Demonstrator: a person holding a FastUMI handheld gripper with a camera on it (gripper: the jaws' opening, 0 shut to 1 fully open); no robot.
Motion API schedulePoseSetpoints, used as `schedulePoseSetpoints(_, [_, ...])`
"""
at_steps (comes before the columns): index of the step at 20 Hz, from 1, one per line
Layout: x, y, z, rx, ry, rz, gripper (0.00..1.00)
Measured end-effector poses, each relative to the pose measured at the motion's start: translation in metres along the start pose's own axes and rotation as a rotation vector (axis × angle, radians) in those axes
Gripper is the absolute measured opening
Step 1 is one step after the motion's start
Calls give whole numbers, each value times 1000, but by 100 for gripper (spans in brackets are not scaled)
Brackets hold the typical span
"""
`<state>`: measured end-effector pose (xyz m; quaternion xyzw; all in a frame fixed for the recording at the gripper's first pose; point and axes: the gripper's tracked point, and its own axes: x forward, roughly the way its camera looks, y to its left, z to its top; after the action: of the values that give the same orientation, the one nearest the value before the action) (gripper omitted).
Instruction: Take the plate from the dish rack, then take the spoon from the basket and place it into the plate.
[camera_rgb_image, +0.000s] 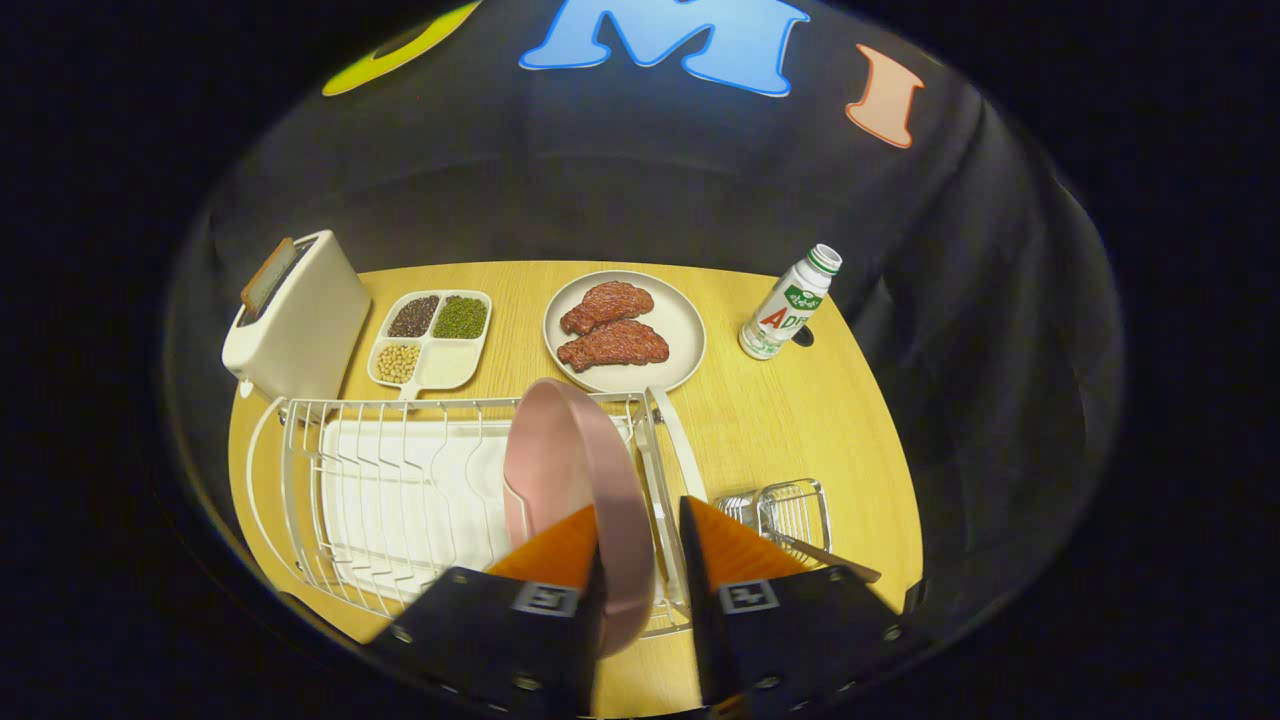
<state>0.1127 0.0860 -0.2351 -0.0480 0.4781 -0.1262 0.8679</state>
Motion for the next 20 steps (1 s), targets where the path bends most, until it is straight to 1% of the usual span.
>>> schedulePoseSetpoints(1, [0,0,-2,-9,-1,-5,20])
schedulePoseSetpoints(3, [-7,4,0,-24,2,-21,18])
schedulePoseSetpoints(5, [-6,10,0,-71,0,-48,9])
schedulePoseSetpoints(7, [-13,14,5,-114,-6,-78,8])
schedulePoseSetpoints(12, [-30,2,24,-146,-34,-162,8])
schedulePoseSetpoints(13, [-33,0,29,-150,-40,-168,8])
schedulePoseSetpoints(20, [-67,-34,46,-78,-120,-112,8])
